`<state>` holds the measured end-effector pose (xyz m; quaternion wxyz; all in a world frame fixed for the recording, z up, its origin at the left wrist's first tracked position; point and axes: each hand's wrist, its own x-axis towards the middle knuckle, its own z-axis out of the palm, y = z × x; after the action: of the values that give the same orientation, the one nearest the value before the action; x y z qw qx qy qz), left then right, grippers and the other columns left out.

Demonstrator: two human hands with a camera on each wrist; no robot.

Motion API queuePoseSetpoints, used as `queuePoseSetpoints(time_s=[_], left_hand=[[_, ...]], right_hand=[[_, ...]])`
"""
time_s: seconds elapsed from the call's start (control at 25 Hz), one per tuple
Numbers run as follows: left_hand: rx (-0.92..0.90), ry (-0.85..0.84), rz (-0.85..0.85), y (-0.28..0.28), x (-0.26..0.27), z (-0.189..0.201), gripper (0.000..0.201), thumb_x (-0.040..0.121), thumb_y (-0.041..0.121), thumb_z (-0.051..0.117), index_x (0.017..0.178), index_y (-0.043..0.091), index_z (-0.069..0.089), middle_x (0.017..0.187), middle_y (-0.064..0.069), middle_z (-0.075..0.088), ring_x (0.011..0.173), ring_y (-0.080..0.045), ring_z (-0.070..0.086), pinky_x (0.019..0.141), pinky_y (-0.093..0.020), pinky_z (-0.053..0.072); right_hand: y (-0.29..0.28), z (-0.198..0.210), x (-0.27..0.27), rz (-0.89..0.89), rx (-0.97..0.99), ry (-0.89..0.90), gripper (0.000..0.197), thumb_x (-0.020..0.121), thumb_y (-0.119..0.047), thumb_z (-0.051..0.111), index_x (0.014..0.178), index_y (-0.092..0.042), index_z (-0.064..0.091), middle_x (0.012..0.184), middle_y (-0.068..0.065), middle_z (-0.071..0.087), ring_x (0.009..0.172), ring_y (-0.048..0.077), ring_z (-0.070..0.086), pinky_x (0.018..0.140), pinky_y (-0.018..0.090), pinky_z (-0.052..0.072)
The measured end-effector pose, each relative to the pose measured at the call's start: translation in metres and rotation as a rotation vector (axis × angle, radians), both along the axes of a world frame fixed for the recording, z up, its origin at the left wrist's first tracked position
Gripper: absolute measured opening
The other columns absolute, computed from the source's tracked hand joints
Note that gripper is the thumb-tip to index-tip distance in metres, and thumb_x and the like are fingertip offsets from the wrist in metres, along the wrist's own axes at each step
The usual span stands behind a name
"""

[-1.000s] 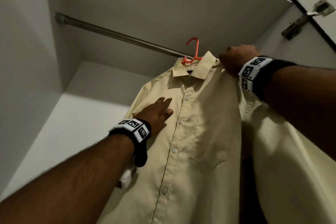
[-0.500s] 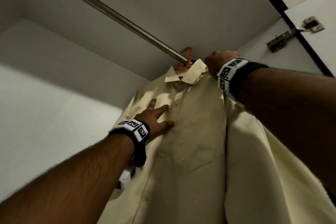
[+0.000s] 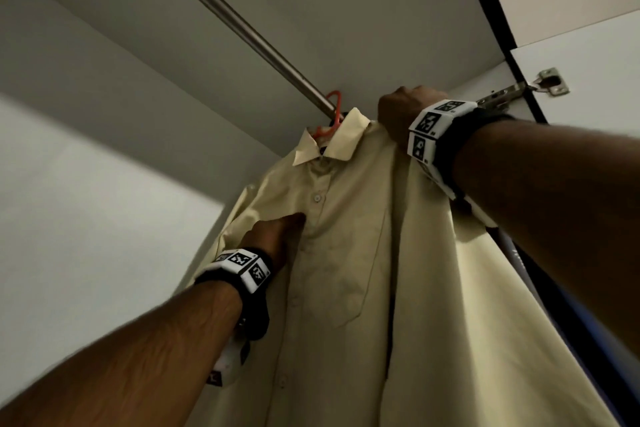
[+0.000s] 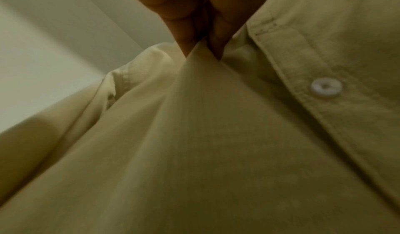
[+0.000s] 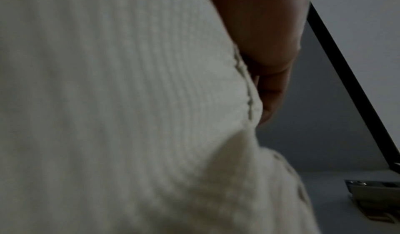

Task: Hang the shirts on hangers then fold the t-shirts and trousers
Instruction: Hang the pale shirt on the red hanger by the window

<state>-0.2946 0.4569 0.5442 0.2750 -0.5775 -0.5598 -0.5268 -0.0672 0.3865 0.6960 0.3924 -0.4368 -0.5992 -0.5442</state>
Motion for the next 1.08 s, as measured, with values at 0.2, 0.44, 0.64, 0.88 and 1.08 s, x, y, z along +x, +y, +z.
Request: queuePoseSetpoints(time_s=[0.2,0.44,0.64,0.88,1.08], left_hand=[[0.038,0.041,0.13,-0.029,-0.018,-0.026,0.059,0.092,0.011,0.045,0.143,0.038,0.035,0.134,-0.013,0.054,0.121,-0.033,0.051,0.097,-0.031,0.043],[0.041,0.032,0.172,-0.065,-0.014,-0.055,0.046,0.096,0.018,0.051,0.141,0.026,0.043,0.123,-0.011,0.062,0.115,-0.027,0.056,0.093,-0.027,0.041],[-0.382,0.284,0.419,-0.083,0.003,-0.085,0.063,0.091,0.018,0.052,0.148,0.028,0.027,0.127,-0.014,0.057,0.111,-0.031,0.058,0.088,-0.032,0.046],[-0.512,0.387,0.414,-0.063,-0.029,-0.173,0.078,0.083,0.061,0.043,0.145,0.052,-0.003,0.158,-0.004,0.013,0.137,-0.031,0.031,0.107,-0.043,0.035],[-1.144,0.379,0.16,-0.045,-0.03,-0.342,0.058,0.092,0.048,0.051,0.145,0.034,0.034,0.152,-0.001,0.034,0.134,-0.02,0.039,0.108,-0.03,0.033]], right_hand=[[0.011,-0.01,0.009,0.06,-0.123,-0.006,0.01,0.09,-0.011,0.056,0.094,-0.006,0.064,0.096,0.014,0.065,0.077,0.03,0.062,0.07,0.031,0.048],[-0.012,-0.057,0.03,0.124,-0.039,-0.009,0.036,0.095,-0.034,0.051,0.122,-0.013,0.059,0.124,0.015,0.055,0.114,0.037,0.053,0.084,0.038,0.043],[-0.04,-0.154,0.03,-0.135,-0.266,-0.641,0.052,0.086,-0.069,0.043,0.12,-0.034,0.061,0.129,-0.003,0.056,0.122,0.024,0.049,0.107,0.044,0.036],[-0.025,-0.261,0.041,-0.33,-0.483,-0.874,0.066,0.087,-0.071,0.038,0.143,-0.035,0.037,0.158,0.002,0.02,0.145,0.023,0.019,0.118,0.049,0.01],[-0.007,-0.348,0.049,-0.371,-0.857,-0.858,0.061,0.088,-0.066,0.047,0.132,-0.024,0.051,0.141,0.003,0.046,0.124,0.026,0.048,0.104,0.043,0.04]])
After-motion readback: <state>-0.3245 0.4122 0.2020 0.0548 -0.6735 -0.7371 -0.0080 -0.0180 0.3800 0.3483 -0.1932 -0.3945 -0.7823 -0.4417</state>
